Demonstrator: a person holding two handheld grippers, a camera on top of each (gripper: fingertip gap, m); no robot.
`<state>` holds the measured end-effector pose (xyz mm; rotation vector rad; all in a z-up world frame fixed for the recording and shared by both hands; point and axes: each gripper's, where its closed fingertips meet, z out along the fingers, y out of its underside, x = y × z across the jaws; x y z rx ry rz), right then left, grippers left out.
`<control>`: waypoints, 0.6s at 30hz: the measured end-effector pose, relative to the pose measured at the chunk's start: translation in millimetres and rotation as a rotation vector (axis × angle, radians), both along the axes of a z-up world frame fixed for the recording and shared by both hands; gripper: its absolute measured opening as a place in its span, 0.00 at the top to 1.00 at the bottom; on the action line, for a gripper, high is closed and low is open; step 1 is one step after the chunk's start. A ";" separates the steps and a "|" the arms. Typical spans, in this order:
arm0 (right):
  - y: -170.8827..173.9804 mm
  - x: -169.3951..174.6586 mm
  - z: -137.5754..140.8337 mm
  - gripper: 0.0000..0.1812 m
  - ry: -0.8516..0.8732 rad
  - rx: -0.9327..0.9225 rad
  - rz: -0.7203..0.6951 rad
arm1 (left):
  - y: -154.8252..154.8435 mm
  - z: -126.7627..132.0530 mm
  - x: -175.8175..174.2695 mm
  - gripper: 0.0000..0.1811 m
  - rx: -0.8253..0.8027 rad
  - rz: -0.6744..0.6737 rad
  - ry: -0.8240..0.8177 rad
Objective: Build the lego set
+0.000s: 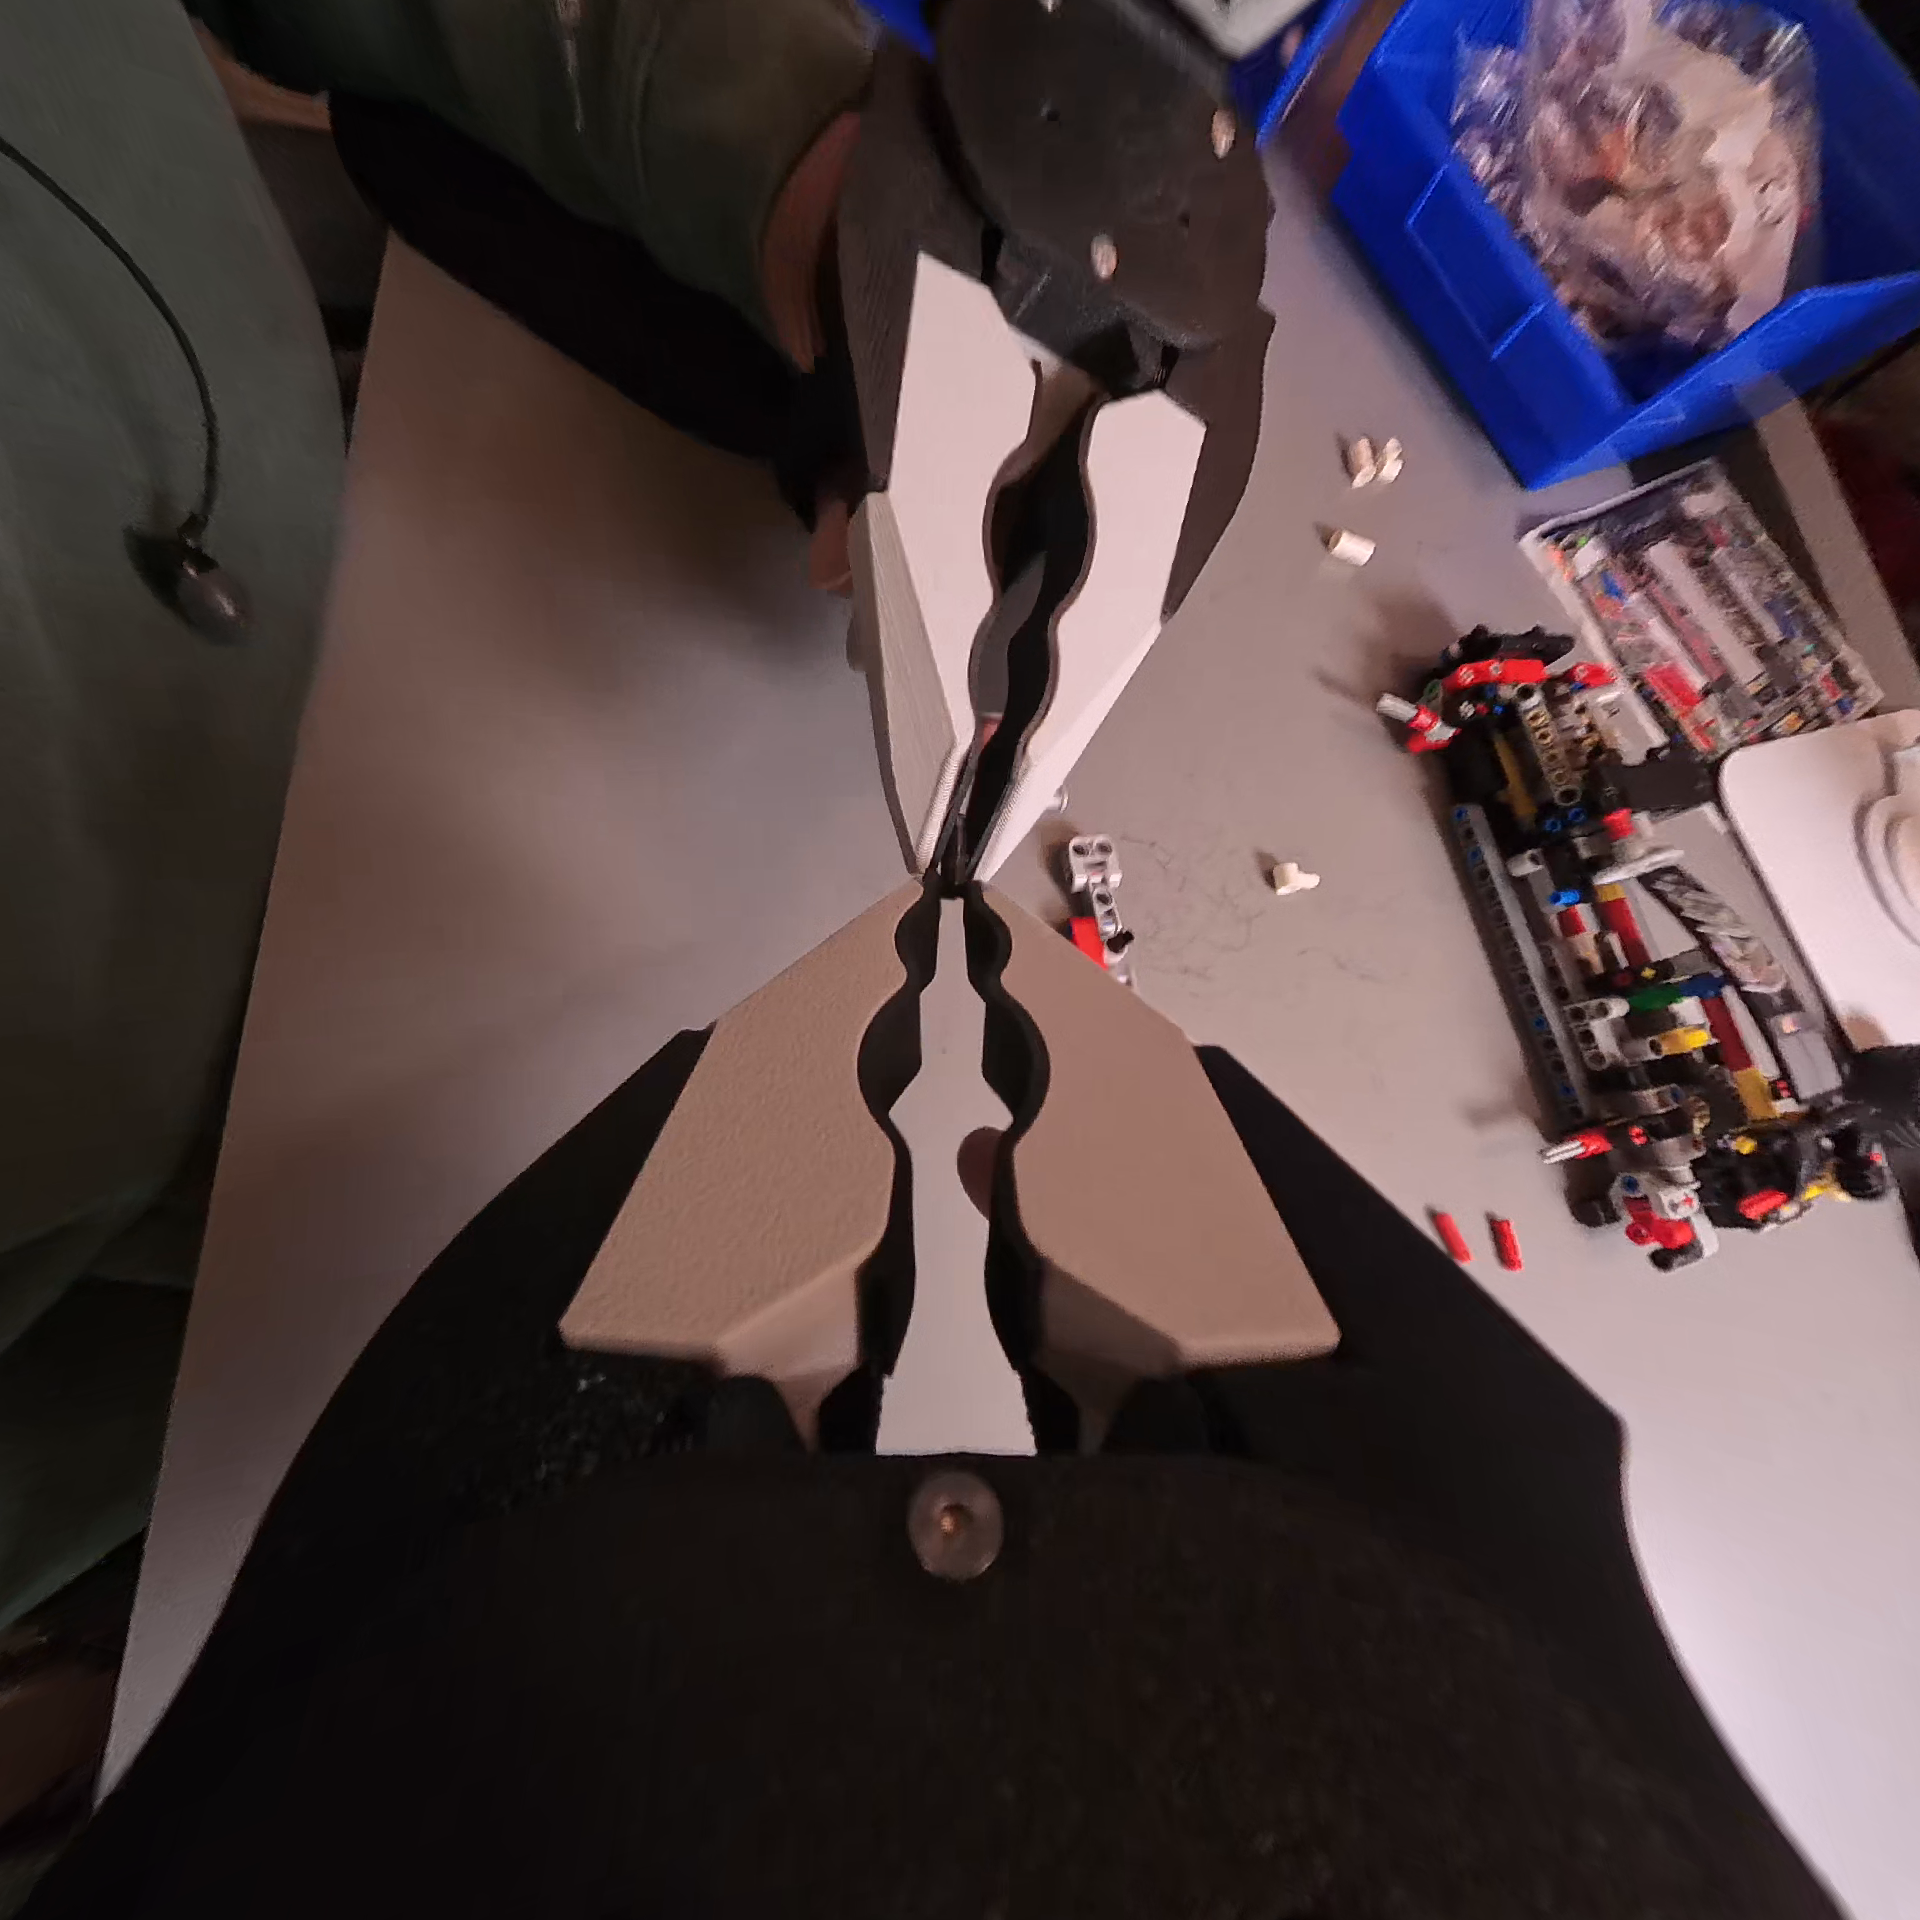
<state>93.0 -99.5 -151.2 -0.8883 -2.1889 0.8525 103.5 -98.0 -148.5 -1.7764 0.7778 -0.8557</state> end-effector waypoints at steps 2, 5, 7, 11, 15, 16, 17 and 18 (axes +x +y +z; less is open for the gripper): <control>-4.5 -1.2 16.8 0.99 0.107 -0.052 0.014 | -3.8 15.8 -1.2 0.98 -0.034 -0.038 -0.146; -9.6 -3.3 37.8 0.96 0.247 -0.069 0.022 | -10.6 36.3 -2.4 0.98 -0.096 -0.109 -0.346; -14.7 -3.6 45.5 0.96 0.304 -0.048 0.041 | -15.7 45.2 -1.0 0.98 -0.131 -0.157 -0.436; -23.2 -1.6 56.5 0.96 0.374 -0.003 0.090 | -23.3 54.9 0.5 0.98 -0.208 -0.235 -0.563; -30.0 0.1 59.0 0.96 0.395 0.084 0.140 | -29.6 57.0 2.7 0.98 -0.296 -0.305 -0.641; -31.9 0.3 59.0 0.96 0.393 0.104 0.153 | -31.4 57.4 3.5 0.98 -0.323 -0.326 -0.663; -33.5 0.3 58.8 0.95 0.393 0.124 0.164 | -32.8 57.8 4.2 0.98 -0.344 -0.344 -0.680; -36.2 0.8 58.7 0.96 0.391 0.135 0.180 | -34.9 58.1 4.9 0.98 -0.358 -0.363 -0.690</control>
